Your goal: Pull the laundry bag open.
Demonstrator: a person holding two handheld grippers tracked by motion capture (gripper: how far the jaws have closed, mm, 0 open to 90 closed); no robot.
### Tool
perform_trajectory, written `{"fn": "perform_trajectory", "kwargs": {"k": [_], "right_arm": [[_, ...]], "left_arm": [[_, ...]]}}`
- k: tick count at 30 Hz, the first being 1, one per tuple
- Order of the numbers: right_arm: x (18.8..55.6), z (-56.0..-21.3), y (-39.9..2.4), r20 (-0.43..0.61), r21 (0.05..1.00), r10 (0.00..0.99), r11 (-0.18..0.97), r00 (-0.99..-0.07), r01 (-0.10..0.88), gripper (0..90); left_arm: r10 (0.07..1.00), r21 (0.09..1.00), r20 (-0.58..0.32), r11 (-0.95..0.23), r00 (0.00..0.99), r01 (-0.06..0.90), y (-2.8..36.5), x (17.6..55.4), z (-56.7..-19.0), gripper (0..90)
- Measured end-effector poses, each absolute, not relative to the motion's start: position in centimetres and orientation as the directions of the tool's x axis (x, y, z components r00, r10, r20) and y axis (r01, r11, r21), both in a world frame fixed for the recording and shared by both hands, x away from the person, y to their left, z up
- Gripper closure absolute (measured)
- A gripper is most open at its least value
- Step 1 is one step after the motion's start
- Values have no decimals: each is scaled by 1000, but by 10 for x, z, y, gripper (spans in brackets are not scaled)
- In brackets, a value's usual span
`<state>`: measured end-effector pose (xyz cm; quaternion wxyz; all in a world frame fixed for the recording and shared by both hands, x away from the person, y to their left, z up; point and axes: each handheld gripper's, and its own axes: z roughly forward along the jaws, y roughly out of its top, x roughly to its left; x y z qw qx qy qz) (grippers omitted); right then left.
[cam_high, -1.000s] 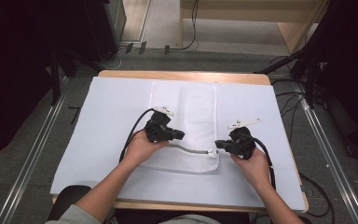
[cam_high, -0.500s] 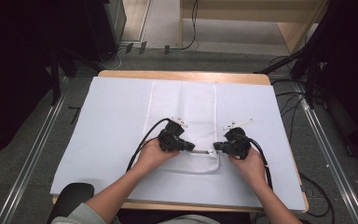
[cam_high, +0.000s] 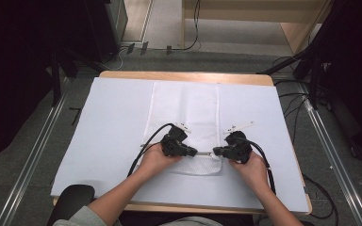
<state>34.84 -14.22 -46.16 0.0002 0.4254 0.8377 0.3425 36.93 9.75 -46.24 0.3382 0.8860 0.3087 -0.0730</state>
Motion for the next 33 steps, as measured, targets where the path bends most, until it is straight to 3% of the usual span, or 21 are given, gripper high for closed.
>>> {"fn": "perform_trajectory", "kwargs": {"k": [21,33], "right_arm": [[343,-462,-128,322,593,670,407,-668,694,900],[336,-455,-142,260,604,702,417,-663,679,900]], "left_arm": [[487,559,-344,-581,803,592,97,371,-463,872],[490,582,-363,-544,792,604,98,375,-452,846]]}}
